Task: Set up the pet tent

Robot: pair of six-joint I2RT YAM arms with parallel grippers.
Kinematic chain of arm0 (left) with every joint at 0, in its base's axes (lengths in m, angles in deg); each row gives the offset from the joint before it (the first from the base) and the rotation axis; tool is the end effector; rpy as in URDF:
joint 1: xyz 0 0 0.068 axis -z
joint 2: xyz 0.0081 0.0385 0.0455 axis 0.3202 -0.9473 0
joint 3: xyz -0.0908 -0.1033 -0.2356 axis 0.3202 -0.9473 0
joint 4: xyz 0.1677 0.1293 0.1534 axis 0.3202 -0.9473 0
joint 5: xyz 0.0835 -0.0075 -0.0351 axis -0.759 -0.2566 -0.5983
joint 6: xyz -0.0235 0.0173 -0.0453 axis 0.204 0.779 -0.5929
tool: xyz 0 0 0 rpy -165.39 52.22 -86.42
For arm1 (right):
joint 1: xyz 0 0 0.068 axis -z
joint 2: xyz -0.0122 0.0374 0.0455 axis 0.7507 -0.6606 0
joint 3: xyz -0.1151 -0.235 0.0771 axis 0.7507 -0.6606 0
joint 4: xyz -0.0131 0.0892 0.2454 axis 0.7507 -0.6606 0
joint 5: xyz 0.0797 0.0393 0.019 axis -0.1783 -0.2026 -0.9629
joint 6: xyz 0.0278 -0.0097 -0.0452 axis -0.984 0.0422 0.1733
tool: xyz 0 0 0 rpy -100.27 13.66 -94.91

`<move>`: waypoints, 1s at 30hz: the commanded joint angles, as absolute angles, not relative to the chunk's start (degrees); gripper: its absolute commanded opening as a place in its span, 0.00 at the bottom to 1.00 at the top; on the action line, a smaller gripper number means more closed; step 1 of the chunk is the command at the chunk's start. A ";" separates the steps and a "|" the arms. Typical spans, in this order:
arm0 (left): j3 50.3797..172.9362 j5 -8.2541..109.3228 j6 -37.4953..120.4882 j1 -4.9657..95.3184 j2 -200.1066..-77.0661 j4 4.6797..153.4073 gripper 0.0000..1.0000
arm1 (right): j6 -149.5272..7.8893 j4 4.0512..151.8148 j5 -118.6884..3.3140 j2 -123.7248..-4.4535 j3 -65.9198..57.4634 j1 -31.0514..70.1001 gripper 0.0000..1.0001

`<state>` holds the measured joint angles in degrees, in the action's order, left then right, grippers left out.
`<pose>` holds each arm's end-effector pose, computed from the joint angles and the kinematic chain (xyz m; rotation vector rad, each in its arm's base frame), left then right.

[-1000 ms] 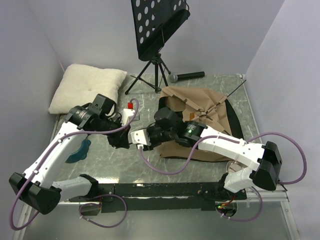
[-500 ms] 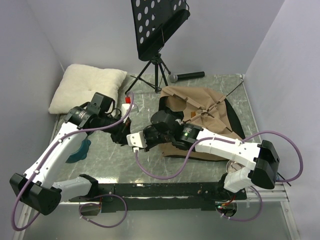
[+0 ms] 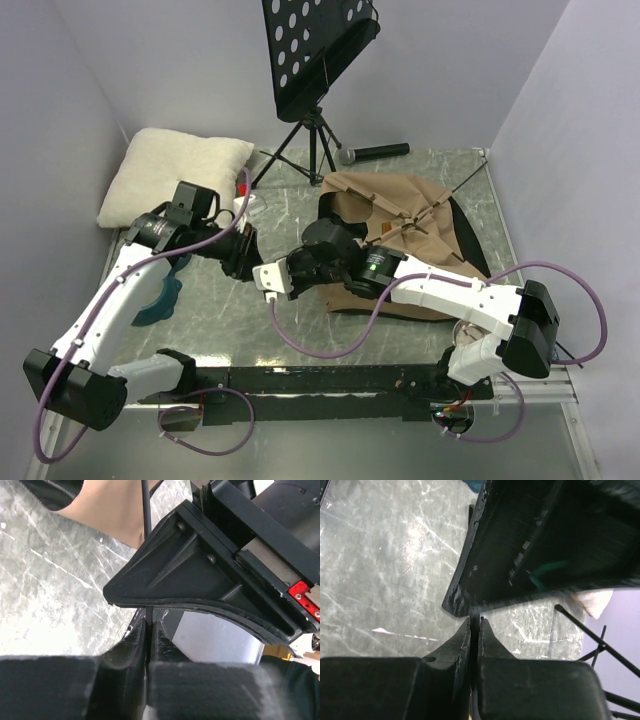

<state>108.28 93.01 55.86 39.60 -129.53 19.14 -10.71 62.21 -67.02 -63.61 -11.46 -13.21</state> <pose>0.1874 -0.1011 0.3463 0.8436 2.2851 -1.2468 0.1436 0.2905 0.3292 -1.8373 0.9505 0.3981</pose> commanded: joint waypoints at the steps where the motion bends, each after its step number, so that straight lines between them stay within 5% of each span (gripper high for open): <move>1: 107.35 101.75 54.48 34.00 -127.09 24.99 0.54 | -8.82 67.54 -65.69 -61.06 -11.91 -13.31 0.00; 3: 103.67 107.02 48.12 25.75 -123.84 32.42 0.85 | -8.11 68.50 -65.95 -59.04 -13.32 -12.61 0.00; 5: 99.02 110.29 38.97 18.88 -120.15 43.74 0.99 | -8.28 68.60 -66.13 -57.72 -13.68 -11.73 0.00; 9: 88.03 111.01 19.10 8.41 -115.65 66.97 1.00 | -8.81 67.72 -66.22 -56.49 -12.45 -9.98 0.00; 14: 75.11 108.02 13.81 8.74 -113.99 80.59 1.00 | -10.12 67.89 -65.78 -57.01 -8.94 -8.04 0.00; 22: 58.83 98.53 -0.07 34.02 -118.53 109.86 0.96 | -11.45 67.28 -66.04 -57.45 -4.72 -6.46 0.00; 30: 64.44 97.38 -13.79 45.30 -143.39 141.69 1.00 | -10.83 67.19 -66.31 -55.69 -7.00 -6.46 0.00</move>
<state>59.54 98.78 -4.68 41.75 -135.34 118.94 -11.25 65.67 -67.00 -58.58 -7.22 -6.85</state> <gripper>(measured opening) 0.994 0.067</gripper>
